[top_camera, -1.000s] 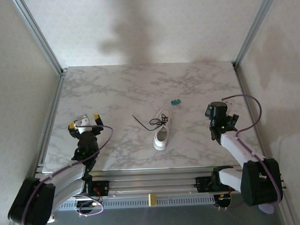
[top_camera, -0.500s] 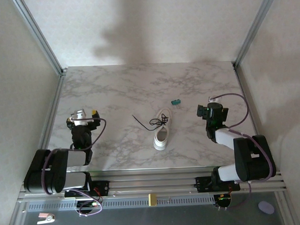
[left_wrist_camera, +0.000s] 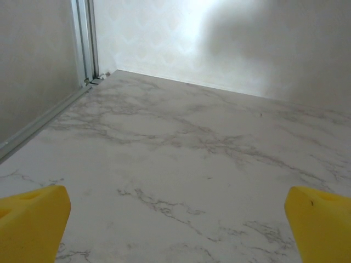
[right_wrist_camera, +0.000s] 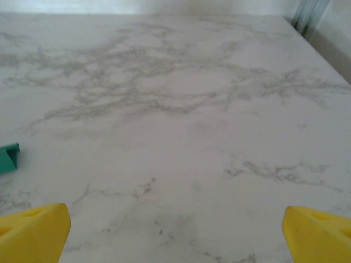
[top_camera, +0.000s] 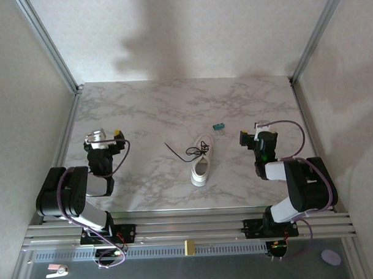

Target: Tie the shoes

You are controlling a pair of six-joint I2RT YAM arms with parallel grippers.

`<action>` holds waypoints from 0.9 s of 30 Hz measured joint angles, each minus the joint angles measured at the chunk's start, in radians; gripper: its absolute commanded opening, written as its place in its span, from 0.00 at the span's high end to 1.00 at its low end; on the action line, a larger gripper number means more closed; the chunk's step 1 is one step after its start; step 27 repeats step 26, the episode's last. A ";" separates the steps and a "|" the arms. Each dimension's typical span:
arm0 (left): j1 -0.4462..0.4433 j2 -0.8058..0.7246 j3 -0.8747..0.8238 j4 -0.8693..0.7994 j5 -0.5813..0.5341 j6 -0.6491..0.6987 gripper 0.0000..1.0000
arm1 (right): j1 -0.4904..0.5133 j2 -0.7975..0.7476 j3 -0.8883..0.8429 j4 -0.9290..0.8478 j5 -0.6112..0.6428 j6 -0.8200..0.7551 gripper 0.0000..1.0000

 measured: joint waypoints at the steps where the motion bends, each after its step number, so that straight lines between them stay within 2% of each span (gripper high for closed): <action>1: 0.000 0.000 0.000 -0.003 -0.003 -0.002 0.00 | -0.001 0.013 -0.007 0.021 -0.002 -0.003 0.01; 10: 0.000 0.000 0.000 -0.013 -0.011 -0.010 0.00 | -0.050 0.031 -0.003 0.011 -0.026 0.013 0.01; 27: 0.000 0.000 0.000 -0.013 -0.011 -0.011 0.00 | -0.050 0.031 -0.003 0.011 -0.045 0.016 0.01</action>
